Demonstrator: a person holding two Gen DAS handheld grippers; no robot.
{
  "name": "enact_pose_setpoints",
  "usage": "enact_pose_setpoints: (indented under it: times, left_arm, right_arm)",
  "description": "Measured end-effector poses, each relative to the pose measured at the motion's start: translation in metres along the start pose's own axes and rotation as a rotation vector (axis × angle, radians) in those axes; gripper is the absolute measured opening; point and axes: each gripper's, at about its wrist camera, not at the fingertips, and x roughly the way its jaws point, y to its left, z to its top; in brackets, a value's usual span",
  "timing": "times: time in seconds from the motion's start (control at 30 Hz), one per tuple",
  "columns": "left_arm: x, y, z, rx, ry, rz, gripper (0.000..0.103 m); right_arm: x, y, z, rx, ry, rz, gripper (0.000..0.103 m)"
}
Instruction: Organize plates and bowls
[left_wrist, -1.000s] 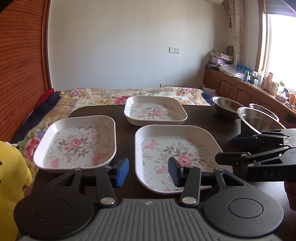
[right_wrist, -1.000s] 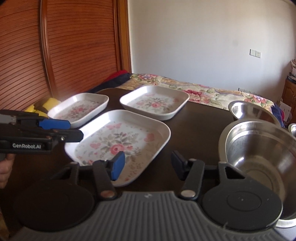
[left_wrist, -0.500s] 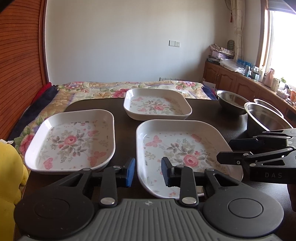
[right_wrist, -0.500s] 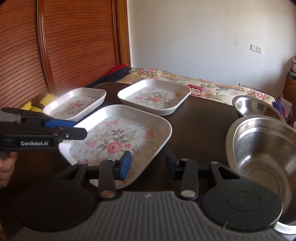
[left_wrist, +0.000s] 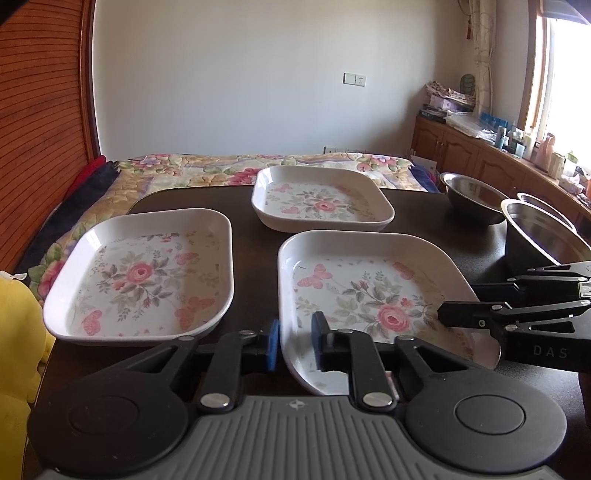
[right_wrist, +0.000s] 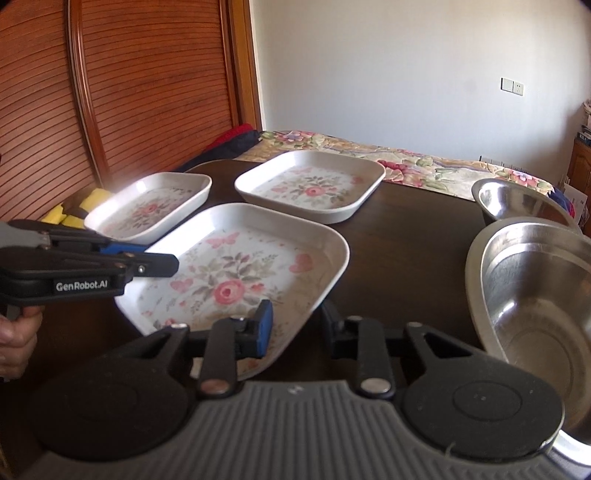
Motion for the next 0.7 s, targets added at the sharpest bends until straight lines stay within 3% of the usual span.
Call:
enact_pose_setpoints:
  times: [0.2,0.7]
  left_arm:
    - [-0.004,0.0,-0.002,-0.012,-0.001,0.004,0.015]
    - [-0.045,-0.009,-0.017,-0.028,-0.033,-0.027,0.015]
  right_arm:
    - [-0.002,-0.004,-0.001,0.039,-0.009,-0.003,0.02]
    - [-0.035,0.002,-0.013,0.049,-0.067,0.009,0.019]
